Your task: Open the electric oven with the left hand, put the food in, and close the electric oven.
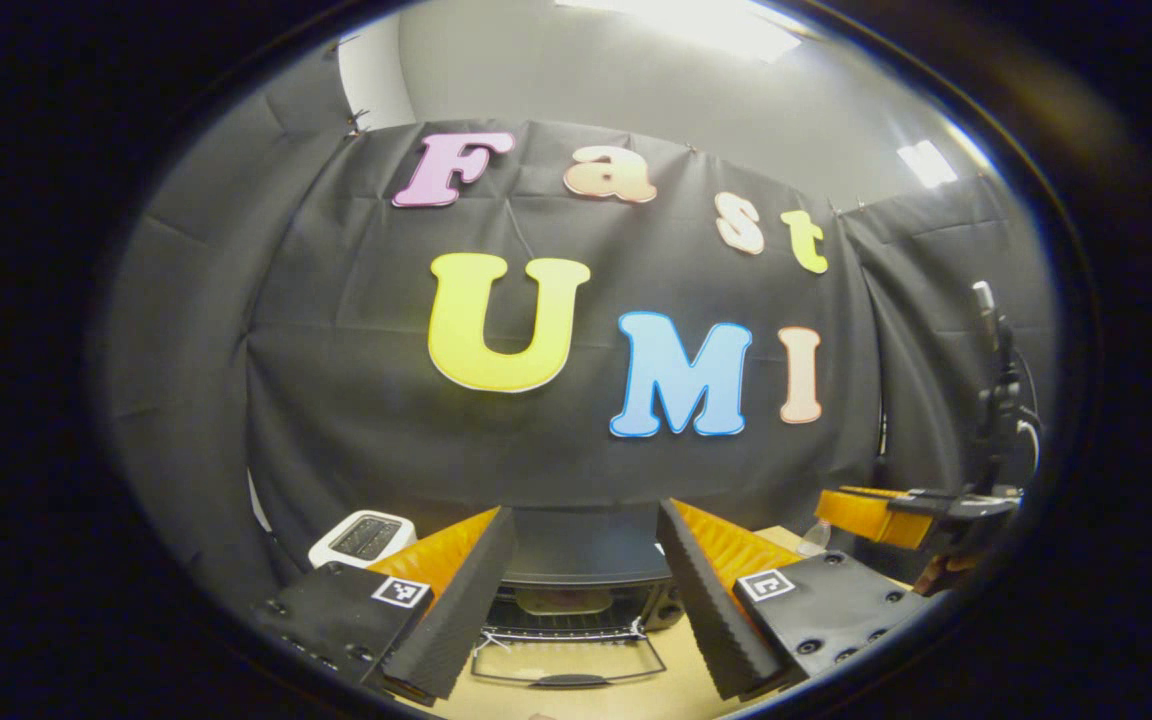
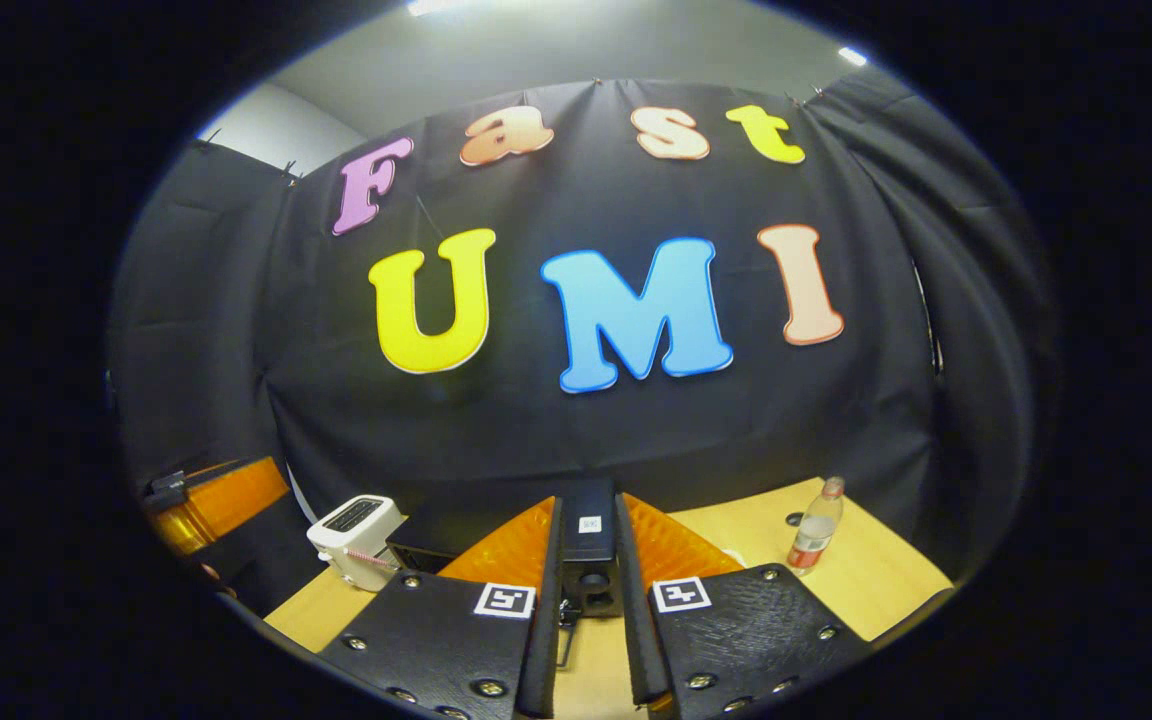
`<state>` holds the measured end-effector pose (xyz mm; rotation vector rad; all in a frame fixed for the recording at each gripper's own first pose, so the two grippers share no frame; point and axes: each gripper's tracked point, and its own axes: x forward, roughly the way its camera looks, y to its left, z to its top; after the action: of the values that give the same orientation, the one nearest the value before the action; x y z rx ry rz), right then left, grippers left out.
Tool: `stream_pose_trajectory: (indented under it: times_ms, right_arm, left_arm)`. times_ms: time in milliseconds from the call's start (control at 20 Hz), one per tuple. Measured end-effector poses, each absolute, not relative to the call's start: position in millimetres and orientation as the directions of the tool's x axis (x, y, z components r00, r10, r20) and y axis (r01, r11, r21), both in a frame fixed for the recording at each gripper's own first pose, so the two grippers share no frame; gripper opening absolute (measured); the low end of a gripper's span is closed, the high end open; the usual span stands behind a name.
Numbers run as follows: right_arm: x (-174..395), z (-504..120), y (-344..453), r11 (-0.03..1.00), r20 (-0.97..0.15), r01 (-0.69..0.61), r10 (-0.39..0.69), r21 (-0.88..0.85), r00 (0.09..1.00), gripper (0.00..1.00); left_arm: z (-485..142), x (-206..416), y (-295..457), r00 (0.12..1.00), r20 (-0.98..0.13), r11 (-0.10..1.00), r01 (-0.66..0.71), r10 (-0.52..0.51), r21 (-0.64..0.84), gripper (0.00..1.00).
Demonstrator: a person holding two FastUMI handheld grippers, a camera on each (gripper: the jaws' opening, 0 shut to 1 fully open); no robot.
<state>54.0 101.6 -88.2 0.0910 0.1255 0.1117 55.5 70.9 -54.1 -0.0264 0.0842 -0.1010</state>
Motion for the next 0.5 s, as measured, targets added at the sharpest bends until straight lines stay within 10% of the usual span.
stream_pose_trajectory:
  times_ms: [100,250,500]
  right_arm:
    - [50.2,-76.3,89.7,0.989,-0.077,-0.107,0.115,0.105,0.99,0.29]
    - [43.9,-61.4,62.6,0.986,-0.069,-0.116,0.125,0.12,0.99,0.85]
    - [52.4,-63.8,31.2,0.988,-0.066,-0.072,0.081,0.137,0.994,0.87]
  left_arm:
    - [-51.4,56.4,58.5,0.992,-0.074,0.995,0.097,-0.098,-0.018,1.0]
    - [-67.8,60.9,43.5,0.989,-0.111,0.995,0.091,-0.094,-0.031,1.0]
    - [-115.4,70.3,31.6,0.965,-0.241,0.993,0.087,-0.104,-0.08,0.96]
